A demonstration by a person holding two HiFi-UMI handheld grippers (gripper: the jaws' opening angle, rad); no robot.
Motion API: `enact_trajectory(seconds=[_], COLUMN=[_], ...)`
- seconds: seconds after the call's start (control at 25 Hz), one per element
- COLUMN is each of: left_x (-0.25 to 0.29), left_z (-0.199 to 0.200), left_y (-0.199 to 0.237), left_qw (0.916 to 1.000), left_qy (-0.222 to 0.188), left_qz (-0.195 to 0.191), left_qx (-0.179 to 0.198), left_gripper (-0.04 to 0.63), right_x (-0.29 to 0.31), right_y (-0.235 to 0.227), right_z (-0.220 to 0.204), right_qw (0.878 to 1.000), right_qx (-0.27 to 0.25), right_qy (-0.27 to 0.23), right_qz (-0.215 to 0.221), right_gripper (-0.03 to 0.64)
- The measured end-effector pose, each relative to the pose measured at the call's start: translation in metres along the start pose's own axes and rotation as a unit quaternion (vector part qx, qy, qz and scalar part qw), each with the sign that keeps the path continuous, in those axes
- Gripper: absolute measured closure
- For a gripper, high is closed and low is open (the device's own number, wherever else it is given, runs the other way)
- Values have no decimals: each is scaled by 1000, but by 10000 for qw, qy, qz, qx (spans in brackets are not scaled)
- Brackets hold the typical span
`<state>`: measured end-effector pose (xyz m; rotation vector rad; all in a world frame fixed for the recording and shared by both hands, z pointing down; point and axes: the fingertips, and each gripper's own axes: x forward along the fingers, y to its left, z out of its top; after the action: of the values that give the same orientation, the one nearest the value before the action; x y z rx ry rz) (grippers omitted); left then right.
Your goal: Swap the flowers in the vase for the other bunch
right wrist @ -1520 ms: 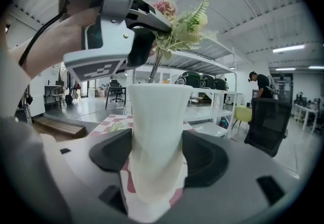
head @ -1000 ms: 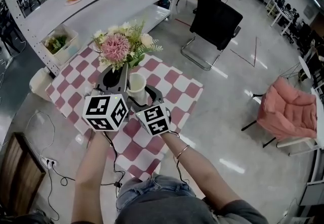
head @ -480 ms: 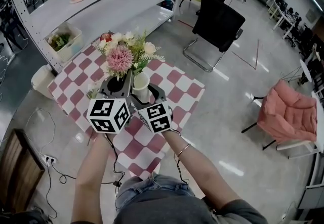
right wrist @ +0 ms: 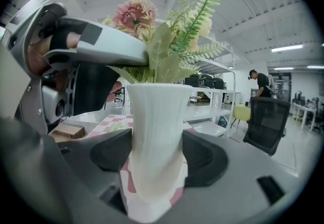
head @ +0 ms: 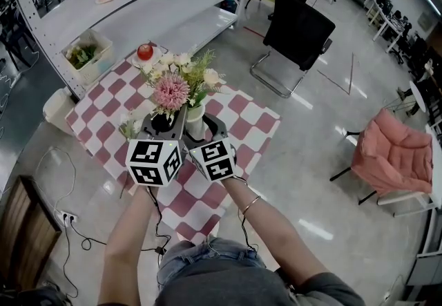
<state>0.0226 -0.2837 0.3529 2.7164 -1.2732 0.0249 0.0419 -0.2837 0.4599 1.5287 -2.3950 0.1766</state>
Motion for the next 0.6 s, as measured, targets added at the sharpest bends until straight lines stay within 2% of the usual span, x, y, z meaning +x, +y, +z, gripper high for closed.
enact_trajectory(seconds=[0.4, 0.6], left_x=[-14, -22], left_z=[-13, -21], left_y=[-5, -4], left_qw=[9999, 9998], left_qy=[145, 185], left_qz=[-23, -39], left_qx=[78, 115], left_gripper=[440, 425], right_x=[0, -1], right_y=[0, 0], right_z=[1, 1], right_qw=[10000, 10000], right_qx=[17, 34], right_qy=[1, -14], right_qz=[-15, -43], right_gripper=[301, 301])
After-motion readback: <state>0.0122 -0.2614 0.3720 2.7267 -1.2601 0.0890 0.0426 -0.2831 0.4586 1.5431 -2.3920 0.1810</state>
